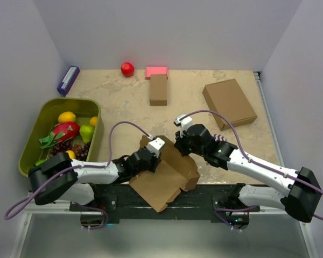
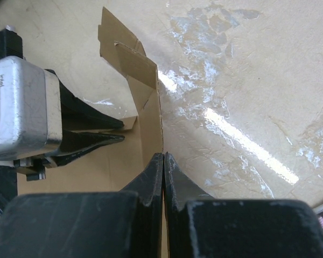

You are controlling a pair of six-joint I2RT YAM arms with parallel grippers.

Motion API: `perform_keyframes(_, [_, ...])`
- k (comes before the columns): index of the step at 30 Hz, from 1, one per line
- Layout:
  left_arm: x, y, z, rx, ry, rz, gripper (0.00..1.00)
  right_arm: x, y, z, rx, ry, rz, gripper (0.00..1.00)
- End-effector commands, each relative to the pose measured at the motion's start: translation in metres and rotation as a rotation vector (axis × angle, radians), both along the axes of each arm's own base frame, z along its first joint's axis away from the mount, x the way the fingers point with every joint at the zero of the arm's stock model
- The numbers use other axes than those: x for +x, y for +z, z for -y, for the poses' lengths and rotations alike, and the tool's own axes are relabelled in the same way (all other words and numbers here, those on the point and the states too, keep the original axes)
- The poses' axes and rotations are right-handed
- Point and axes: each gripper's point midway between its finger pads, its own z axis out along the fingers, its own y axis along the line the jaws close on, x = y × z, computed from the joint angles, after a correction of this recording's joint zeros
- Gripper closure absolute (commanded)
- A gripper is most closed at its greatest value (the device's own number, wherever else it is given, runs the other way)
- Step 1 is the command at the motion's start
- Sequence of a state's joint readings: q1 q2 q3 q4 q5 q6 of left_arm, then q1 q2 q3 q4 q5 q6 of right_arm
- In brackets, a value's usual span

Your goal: Fold the paper box

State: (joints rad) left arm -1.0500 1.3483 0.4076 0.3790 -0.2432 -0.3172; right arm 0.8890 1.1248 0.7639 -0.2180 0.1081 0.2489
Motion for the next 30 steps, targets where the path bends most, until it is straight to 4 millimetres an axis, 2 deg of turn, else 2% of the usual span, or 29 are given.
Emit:
perform_keyframes(1, [-0.009,-0.003,0.013,-0.079,0.015,-0.045,0.78,0.005,0.009,-0.005,0.033,0.003,0.035,1.00])
perform_keyframes(5, [-0.019,-0.009,0.021,-0.107,0.016,-0.081,0.78,0.006,0.010,-0.005,0.035,0.000,0.035,1.00])
perform_keyframes(14, [-0.037,-0.047,0.015,-0.075,0.086,-0.206,0.78,0.005,0.010,-0.001,0.034,-0.013,0.041,1.00])
perform_keyframes(16, [-0.039,-0.045,0.019,-0.077,0.078,-0.195,0.78,0.005,0.009,0.000,0.033,-0.017,0.042,1.00])
perform_keyframes(19, [-0.032,-0.028,0.023,-0.085,0.073,-0.141,0.75,0.006,0.010,0.002,0.033,-0.023,0.045,1.00])
perform_keyframes(21, [-0.026,-0.004,0.026,-0.112,0.061,-0.089,0.71,0.005,0.011,0.003,0.028,-0.021,0.048,1.00])
perform_keyframes(22, [-0.023,0.005,0.026,-0.108,0.065,-0.070,0.63,0.005,0.011,0.003,0.027,-0.021,0.049,1.00])
perform_keyframes(23, [-0.020,0.023,0.026,-0.130,0.055,-0.033,0.59,0.005,0.010,0.004,0.023,-0.023,0.049,1.00])
perform_keyframes(25, [-0.019,0.038,0.025,-0.131,0.050,-0.012,0.48,0.005,0.011,0.004,0.019,-0.020,0.054,1.00])
perform_keyframes(26, [-0.018,0.052,0.025,-0.153,0.043,0.011,0.45,0.006,0.011,0.005,0.014,-0.018,0.058,1.00])
perform_keyframes(29, [-0.018,0.069,0.017,-0.155,0.040,0.033,0.35,0.005,0.009,0.004,0.003,0.000,0.056,1.00])
perform_keyframes(30, [-0.019,0.067,0.013,-0.134,0.040,0.031,0.33,0.004,0.009,0.002,0.005,0.012,0.056,1.00])
